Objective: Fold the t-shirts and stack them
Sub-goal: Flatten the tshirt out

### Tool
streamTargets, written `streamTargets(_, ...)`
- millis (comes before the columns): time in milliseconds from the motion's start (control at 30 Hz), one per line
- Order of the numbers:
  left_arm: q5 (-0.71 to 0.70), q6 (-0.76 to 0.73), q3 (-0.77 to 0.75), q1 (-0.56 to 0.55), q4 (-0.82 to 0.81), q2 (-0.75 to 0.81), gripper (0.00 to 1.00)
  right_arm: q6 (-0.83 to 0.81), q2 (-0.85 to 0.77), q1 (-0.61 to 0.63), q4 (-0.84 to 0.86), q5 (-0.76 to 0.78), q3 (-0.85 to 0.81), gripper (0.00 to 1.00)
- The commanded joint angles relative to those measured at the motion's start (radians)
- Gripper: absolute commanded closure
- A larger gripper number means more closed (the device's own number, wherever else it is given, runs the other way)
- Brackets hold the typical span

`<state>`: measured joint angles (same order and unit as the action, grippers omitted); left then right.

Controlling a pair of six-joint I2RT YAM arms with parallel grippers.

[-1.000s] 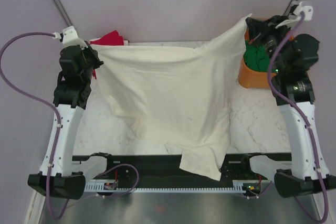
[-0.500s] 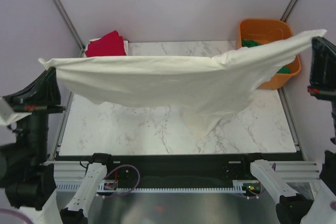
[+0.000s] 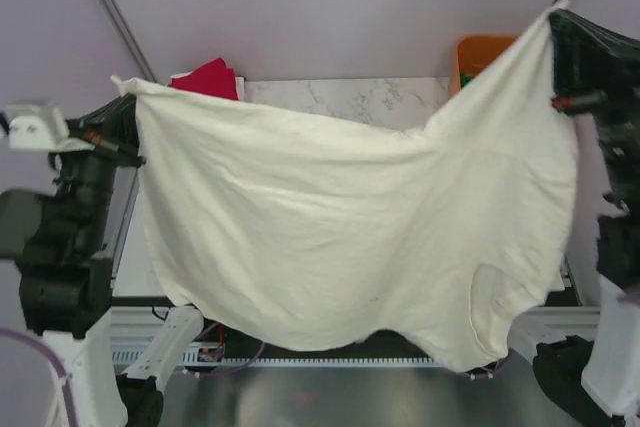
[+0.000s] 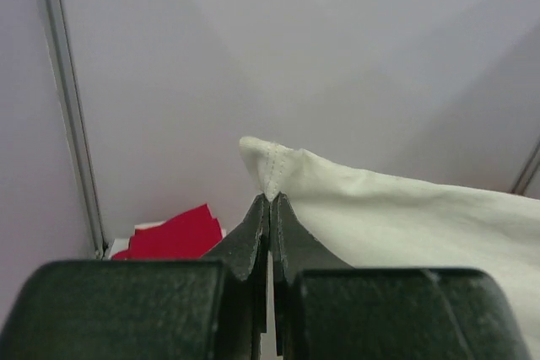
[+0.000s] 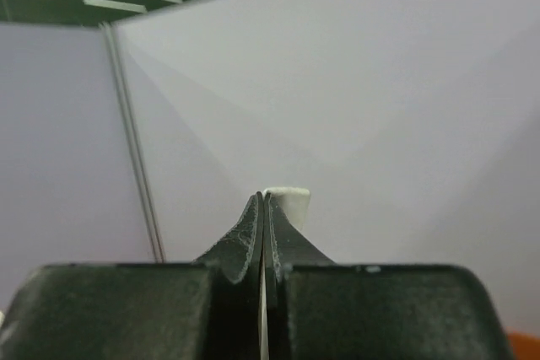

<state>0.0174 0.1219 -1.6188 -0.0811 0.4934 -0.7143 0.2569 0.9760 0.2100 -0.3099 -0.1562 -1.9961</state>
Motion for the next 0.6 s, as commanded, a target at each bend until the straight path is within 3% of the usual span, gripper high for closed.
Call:
streamTargets(0, -0.077, -0.039, 0.091, -0.002, 0.033, -0.158, 0.98, -0.036, 0.191, 0.003, 0.032, 0.058, 0.112, 1.0)
streamTargets(267, -0.132, -0.021, 0.22, 0.007, -0.104, -0.531, 0.98, 0.013, 0.519, -0.02, 0.287, 0.0, 0.31, 1.0)
streamTargets(433, -0.168, -0.004, 0.229, 0.014, -0.147, -0.784, 0.98, 0.042, 0.754, -0.044, 0.41, -0.013, 0.303, 1.0)
streamTargets(567, -0.206, -0.001, 0.143, 0.02, -0.162, -1.003, 0.98, 0.045, 1.0, -0.052, 0.433, 0.026, 0.199, 1.0)
